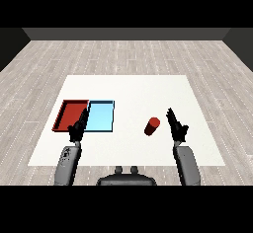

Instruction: Pick the red can and put it in the red box

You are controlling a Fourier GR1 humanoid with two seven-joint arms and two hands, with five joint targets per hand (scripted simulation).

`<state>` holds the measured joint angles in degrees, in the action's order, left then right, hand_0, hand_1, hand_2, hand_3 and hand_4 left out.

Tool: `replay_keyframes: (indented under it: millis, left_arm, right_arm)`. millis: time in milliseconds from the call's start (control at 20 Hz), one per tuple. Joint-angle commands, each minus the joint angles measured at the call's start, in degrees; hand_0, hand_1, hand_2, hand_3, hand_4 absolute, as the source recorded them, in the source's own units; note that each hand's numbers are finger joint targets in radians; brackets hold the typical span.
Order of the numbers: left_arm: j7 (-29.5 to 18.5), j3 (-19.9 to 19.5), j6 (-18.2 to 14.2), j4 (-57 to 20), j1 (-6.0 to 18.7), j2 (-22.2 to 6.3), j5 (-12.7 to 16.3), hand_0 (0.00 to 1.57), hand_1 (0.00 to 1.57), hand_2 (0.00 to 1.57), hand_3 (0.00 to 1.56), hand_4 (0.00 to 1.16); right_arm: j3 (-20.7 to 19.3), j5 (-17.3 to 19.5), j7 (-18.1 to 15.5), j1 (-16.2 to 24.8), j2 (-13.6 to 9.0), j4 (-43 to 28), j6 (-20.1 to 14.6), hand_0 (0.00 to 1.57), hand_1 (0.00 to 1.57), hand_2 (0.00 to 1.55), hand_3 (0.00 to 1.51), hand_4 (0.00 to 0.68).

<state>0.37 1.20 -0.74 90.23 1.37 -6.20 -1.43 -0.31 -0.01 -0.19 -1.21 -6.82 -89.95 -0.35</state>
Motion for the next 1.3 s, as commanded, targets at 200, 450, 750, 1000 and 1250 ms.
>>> replay_keyframes:
  millis: [200,450,750,1000,1250]
  left_arm:
    - [1.33,-1.17,0.40,-0.80,0.37,0.75,0.75,0.00,0.00,0.00,0.00,0.00]
    - [-19.86,-3.03,2.07,4.43,-1.16,2.88,4.13,0.00,0.00,0.00,0.00,0.00]
    - [-27.03,-5.06,4.05,-3.22,0.54,2.59,4.78,0.00,0.00,0.00,0.00,0.00]
    - [-23.08,-2.46,2.25,-0.02,0.28,4.34,3.31,0.00,0.00,0.00,0.00,0.00]
    - [-25.26,-2.43,2.50,-2.21,1.31,5.19,3.79,0.00,0.00,0.00,0.00,0.00]
  right_arm:
    - [-11.08,-9.64,-3.96,3.27,-8.93,4.36,11.71,0.00,0.00,0.00,0.00,0.000]
    - [-15.69,-15.94,-15.04,1.49,-10.24,0.45,16.49,0.00,0.00,0.00,0.00,0.000]
    - [-16.07,-13.58,-23.49,1.62,-9.64,7.89,20.25,0.00,0.00,0.00,0.00,0.000]
    - [-17.96,-13.41,-27.02,0.96,-10.02,12.91,23.01,0.00,0.00,0.00,0.00,0.000]
    - [-15.11,-12.29,-21.66,-0.28,-7.52,8.88,20.58,0.00,0.00,0.00,0.00,0.000]
